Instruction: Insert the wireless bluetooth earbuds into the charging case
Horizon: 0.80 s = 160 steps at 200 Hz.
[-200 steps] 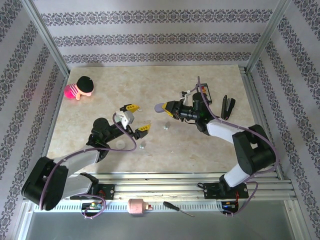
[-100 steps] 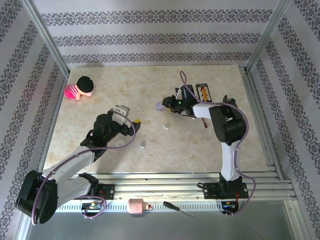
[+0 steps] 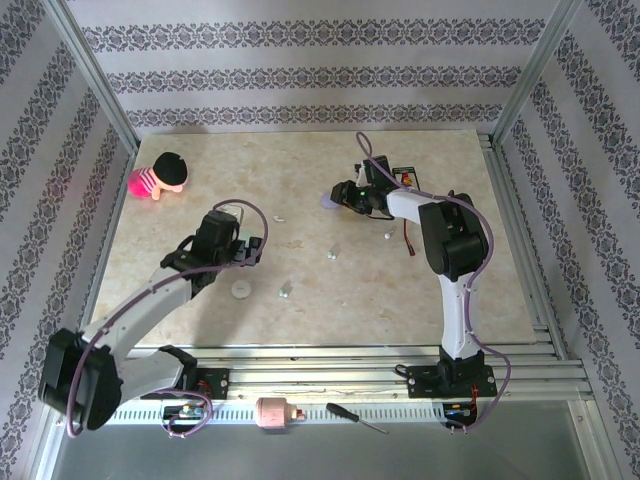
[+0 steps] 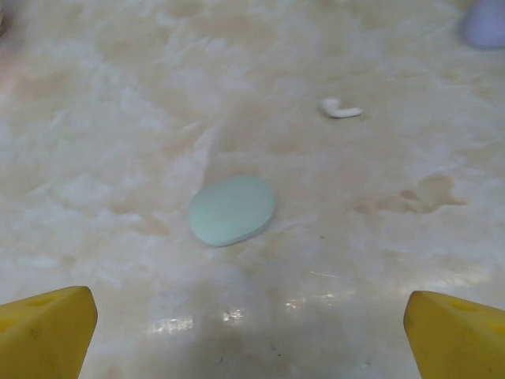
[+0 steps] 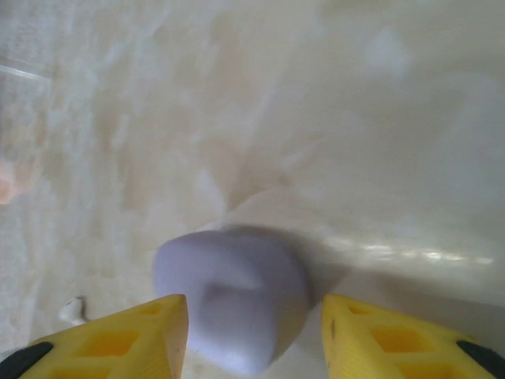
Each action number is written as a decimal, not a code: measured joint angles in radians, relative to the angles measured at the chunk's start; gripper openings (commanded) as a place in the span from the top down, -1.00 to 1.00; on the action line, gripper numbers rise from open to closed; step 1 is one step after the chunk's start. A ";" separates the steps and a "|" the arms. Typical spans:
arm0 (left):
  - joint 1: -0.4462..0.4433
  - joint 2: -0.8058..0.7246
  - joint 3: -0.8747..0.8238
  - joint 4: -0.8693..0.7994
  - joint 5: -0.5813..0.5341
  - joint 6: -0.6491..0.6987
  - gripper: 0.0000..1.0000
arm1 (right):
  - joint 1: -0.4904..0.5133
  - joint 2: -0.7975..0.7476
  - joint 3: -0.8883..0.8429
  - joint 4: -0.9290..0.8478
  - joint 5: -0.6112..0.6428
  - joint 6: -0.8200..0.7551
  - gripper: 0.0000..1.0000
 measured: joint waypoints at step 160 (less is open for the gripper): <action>0.007 0.220 0.040 -0.411 0.215 -0.310 -0.69 | -0.016 -0.410 -0.364 -0.020 -0.040 -0.184 -0.64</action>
